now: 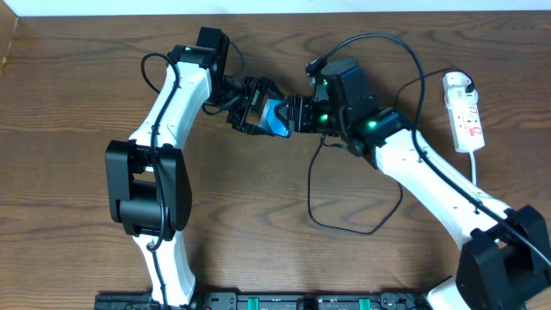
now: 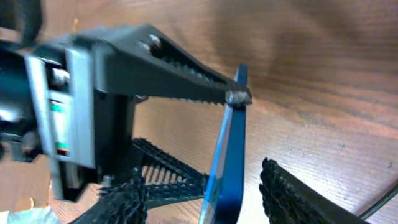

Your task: Plug charger to phone and switch on socket

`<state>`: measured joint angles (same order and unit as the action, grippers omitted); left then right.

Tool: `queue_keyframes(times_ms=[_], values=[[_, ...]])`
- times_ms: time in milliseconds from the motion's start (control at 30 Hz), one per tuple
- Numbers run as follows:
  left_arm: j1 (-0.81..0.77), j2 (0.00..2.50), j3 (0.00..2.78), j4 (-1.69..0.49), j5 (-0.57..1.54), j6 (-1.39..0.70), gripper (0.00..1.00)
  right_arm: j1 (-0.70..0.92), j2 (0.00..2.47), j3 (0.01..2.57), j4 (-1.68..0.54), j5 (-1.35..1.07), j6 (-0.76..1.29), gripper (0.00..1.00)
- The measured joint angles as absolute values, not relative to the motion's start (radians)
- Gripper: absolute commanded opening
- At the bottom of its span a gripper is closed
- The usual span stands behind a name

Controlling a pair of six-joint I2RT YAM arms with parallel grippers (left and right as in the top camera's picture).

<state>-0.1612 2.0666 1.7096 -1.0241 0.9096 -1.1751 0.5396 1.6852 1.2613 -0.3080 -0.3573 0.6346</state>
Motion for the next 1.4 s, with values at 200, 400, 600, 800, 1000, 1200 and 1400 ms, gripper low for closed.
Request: queue_keyframes(times_ms=[200, 400, 600, 800, 1000, 1200, 1400], values=[[-0.161, 2.067, 1.710, -1.024, 0.910, -1.175, 0.73, 0.565, 1.699, 1.261, -0.330, -0.320, 0.646, 0.47], [-0.161, 2.067, 1.710, -1.024, 0.910, -1.175, 0.73, 0.584, 1.702, 1.261, -0.334, -0.273, 0.651, 0.40], [-0.161, 2.067, 1.710, -1.024, 0.909, -1.175, 0.73, 0.591, 1.730, 1.261, -0.329, -0.257, 0.665, 0.31], [-0.161, 2.067, 1.710, -1.023, 0.903, -1.176, 0.73, 0.591, 1.744, 1.262, -0.308, -0.253, 0.673, 0.12], [-0.160, 2.065, 1.710, -1.020, 0.911, -1.179, 0.73, 0.591, 1.751, 1.261, -0.295, -0.238, 0.685, 0.01], [-0.162, 2.065, 1.710, -1.021, 0.914, -1.179, 0.73, 0.591, 1.758, 1.261, -0.293, -0.238, 0.685, 0.01], [-0.162, 2.065, 1.710, -1.019, 0.915, -1.177, 0.73, 0.580, 1.758, 1.261, -0.293, -0.247, 0.686, 0.01]])
